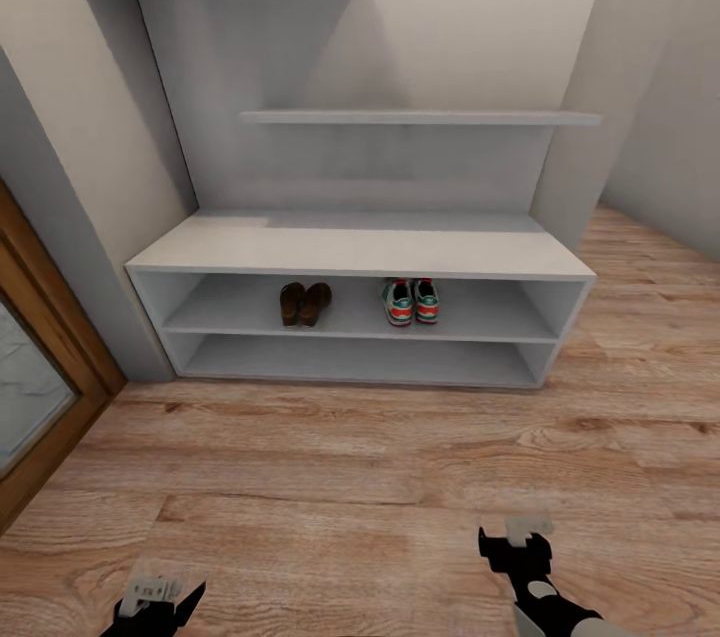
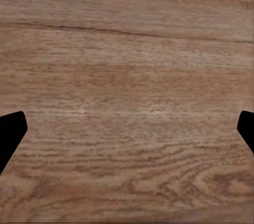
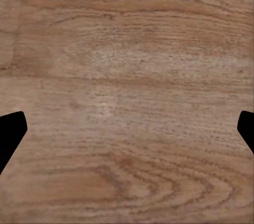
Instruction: Pick up the two gym shoes and the two sandals from the corridor floor and place them onto the hallstand (shoe rack) in the corridor, making sure they are on the rack and not on the floor. Arrange them so the two gym shoes are next to each other and the two sandals are next to each other.
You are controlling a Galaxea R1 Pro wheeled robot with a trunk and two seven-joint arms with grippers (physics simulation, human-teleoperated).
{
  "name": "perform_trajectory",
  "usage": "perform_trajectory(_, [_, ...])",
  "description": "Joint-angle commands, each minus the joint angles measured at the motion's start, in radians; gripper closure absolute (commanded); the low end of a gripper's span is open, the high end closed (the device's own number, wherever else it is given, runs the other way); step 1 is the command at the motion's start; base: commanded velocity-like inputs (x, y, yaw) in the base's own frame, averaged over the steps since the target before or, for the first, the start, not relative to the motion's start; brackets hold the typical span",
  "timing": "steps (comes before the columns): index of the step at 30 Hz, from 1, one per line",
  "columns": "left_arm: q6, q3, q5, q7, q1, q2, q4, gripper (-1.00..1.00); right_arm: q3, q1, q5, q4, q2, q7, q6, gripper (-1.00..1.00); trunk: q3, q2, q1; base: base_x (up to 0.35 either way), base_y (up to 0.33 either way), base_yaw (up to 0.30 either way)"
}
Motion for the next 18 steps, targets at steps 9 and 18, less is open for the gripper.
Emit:
perform_trajectory(9, [-0.012, 0.030, -0.005, 0.044, 0.009, 0.000, 0.001, -1.00, 0.009, 0.039, -0.008, 0.001, -0.016, 0.000, -0.056, -1.00, -0.001, 0.000, 0.000, 0.000, 0.000, 0.000])
perform_trajectory(18, [-0.044, 0.034, -0.006, 0.062, 0.012, -0.003, 0.006, -1.00, 0.009, 0.067, -0.008, 0.001, -0.018, 0.001, -0.121, -1.00, -0.001, 0.000, 0.000, 0.000, 0.000, 0.000])
